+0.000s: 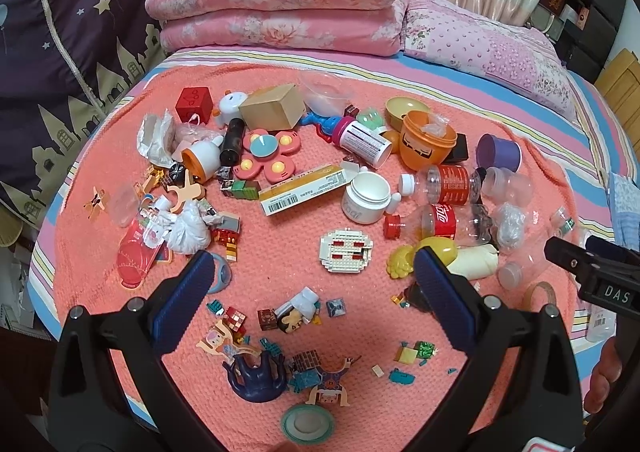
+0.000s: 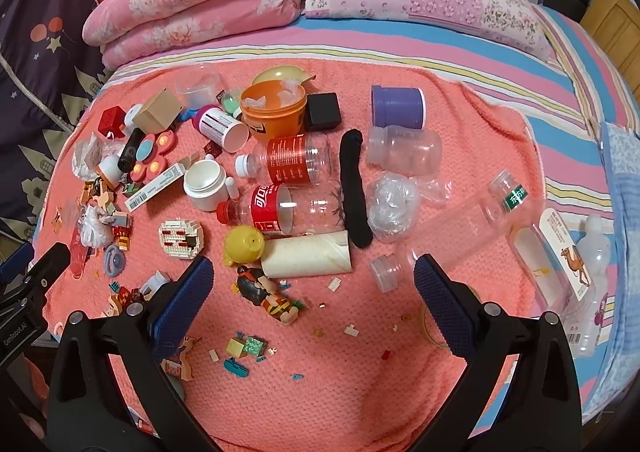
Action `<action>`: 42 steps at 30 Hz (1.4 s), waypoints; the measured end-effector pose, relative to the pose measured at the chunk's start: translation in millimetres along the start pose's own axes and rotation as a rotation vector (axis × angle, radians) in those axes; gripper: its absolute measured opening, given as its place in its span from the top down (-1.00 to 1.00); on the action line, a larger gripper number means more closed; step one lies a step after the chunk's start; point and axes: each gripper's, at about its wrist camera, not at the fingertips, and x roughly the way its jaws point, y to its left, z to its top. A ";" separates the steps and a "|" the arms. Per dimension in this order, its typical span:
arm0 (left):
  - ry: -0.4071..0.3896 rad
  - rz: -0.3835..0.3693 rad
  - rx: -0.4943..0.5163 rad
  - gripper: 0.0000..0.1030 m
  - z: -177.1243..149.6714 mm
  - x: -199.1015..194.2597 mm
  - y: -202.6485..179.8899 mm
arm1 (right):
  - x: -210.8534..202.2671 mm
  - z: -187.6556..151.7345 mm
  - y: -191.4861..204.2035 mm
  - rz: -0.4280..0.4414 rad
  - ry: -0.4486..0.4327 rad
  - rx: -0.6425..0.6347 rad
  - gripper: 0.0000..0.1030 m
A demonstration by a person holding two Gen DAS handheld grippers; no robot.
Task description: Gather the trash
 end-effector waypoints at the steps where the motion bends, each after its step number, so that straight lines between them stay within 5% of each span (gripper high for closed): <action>1: 0.000 0.000 0.001 -0.86 -0.1 0.0 -0.1 | 0.2 -0.2 0.4 0.000 0.001 -0.001 -0.91; 42: 0.101 0.063 -0.037 -0.86 -13.2 53.7 31.6 | 68.2 -2.1 -13.2 -0.048 0.127 0.020 -0.91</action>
